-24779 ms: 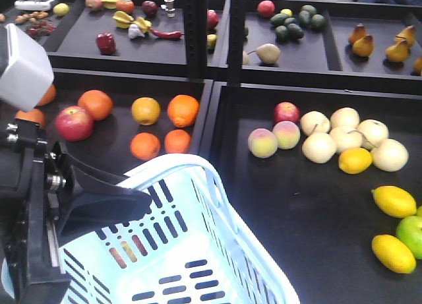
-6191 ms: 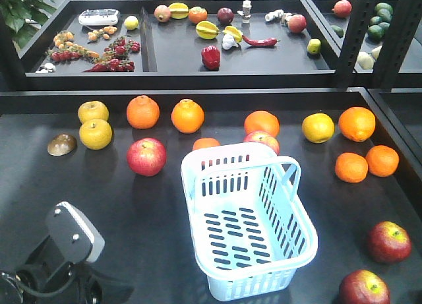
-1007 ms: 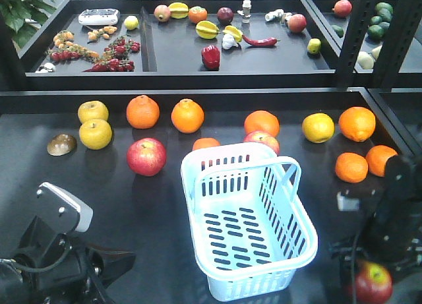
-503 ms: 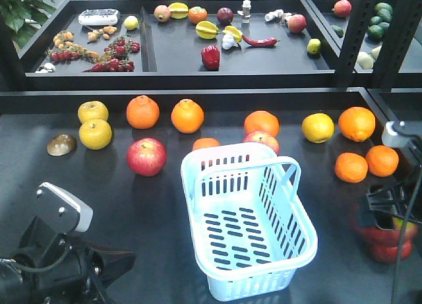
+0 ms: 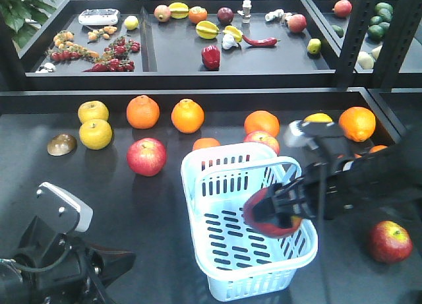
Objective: Pick three apples into basket with both arms
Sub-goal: 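Lift the apple with the right gripper and release it into the basket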
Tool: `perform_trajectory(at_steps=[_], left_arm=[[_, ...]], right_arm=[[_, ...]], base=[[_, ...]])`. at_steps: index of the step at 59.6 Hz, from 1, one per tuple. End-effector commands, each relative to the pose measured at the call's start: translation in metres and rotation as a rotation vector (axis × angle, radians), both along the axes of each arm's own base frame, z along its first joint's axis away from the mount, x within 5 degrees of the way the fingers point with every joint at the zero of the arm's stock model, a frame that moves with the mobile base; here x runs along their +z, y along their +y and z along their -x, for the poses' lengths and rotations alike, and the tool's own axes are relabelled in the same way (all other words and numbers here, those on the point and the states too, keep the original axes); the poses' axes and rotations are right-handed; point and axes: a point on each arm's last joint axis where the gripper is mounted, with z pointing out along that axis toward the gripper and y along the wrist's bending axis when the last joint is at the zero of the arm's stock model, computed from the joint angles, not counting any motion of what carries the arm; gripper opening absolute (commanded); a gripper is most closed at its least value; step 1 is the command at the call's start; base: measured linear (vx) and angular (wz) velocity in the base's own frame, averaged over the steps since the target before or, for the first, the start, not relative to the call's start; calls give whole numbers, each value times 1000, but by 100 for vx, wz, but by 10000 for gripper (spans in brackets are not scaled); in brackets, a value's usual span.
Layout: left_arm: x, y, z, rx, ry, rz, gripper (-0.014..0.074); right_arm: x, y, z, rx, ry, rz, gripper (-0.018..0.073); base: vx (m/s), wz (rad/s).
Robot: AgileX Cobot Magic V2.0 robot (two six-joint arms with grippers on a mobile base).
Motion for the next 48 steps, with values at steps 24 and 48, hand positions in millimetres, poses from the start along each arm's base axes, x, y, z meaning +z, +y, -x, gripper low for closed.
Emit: perform_trajectory(at_steps=[24,48], left_arm=[[11,-2,-1,14,-29,41,-6],[11,-2,-1,14,-30,41,-6]], right_arm=[[7,5,-20,-47,-151,-27,720],[38,-21,9,-55,-144,51,358]], base=[[0,0],[0,0]])
